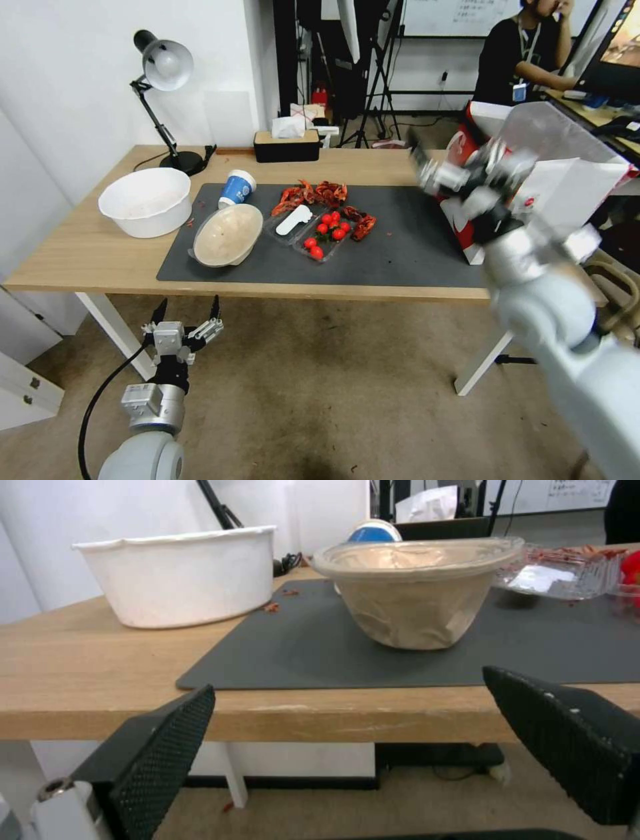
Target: Pick up the trash from the table and place it into the takeout bag.
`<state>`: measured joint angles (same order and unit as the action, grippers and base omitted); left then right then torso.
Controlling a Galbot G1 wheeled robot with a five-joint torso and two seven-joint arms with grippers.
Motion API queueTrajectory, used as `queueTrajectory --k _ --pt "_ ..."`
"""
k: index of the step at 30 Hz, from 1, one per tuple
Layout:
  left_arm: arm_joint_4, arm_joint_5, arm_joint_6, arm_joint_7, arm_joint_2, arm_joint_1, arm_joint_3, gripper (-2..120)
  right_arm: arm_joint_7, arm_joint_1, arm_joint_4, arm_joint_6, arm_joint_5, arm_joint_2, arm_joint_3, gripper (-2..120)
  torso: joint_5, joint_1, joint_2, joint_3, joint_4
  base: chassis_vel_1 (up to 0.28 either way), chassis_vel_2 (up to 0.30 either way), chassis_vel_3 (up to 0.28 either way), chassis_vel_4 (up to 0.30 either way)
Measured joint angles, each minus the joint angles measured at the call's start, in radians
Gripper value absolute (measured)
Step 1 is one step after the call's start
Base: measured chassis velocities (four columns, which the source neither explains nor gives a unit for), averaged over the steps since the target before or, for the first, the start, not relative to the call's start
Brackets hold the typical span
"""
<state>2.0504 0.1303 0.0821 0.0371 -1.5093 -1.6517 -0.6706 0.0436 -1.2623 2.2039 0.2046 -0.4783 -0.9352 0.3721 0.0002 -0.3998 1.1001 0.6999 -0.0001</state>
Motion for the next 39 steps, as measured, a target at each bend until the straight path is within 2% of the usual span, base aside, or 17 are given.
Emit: queueTrajectory --k 2,6,9,11,16,22,34,39 --pt "0.0 0.001 0.001 0.0 0.002 -0.001 0.0 100 0.06 -0.102 0.014 0.006 0.116 -0.037 0.022 100 -0.0002 0.0 0.0 0.0 0.0 0.0 0.0 0.0 0.0" --pt "-0.001 0.001 0.003 -0.001 0.003 -0.001 0.0 100 0.112 -0.17 0.026 0.001 0.165 -0.058 0.031 100 -0.0003 0.0 0.0 0.0 0.0 0.0 0.0 0.0 0.0" --pt "-0.002 0.004 0.004 0.0 0.007 -0.001 0.001 100 0.191 -0.283 0.023 -0.001 0.27 -0.107 0.032 100 -0.0005 0.0 0.0 0.0 0.0001 0.0 0.0 0.0 0.0" --pt "-0.002 0.004 0.005 -0.001 0.009 -0.001 0.002 100 0.22 -0.316 0.01 0.001 0.29 -0.13 0.017 100 -0.0003 0.0 0.0 0.0 0.0 0.0 0.0 0.0 0.0" --pt "-0.002 0.007 0.005 -0.001 0.015 -0.001 0.003 100 0.253 -0.363 -0.064 0.05 0.307 -0.184 -0.008 100 -0.0002 0.0 0.0 0.0 0.0001 0.0 0.0 0.0 0.0" --pt "-0.002 0.008 0.005 -0.001 0.017 0.0 0.004 100 0.28 -0.396 -0.114 0.078 0.307 -0.211 -0.029 100 -0.0002 0.0 0.0 0.0 0.0 0.0 0.0 0.0 0.0" --pt "-0.007 0.008 0.005 -0.001 0.019 0.006 0.005 100 0.292 -0.388 -0.167 0.088 0.308 -0.23 -0.041 100 -0.0002 0.0 0.0 0.0 0.0001 0.0 0.0 0.0 0.0" --pt "-0.015 -0.051 0.031 -0.001 0.03 0.024 0.003 100 0.293 -0.379 -0.166 0.088 0.309 -0.232 -0.042 100 -0.0002 0.0 0.0 0.0 0.0001 0.0 0.0 0.0 0.0"
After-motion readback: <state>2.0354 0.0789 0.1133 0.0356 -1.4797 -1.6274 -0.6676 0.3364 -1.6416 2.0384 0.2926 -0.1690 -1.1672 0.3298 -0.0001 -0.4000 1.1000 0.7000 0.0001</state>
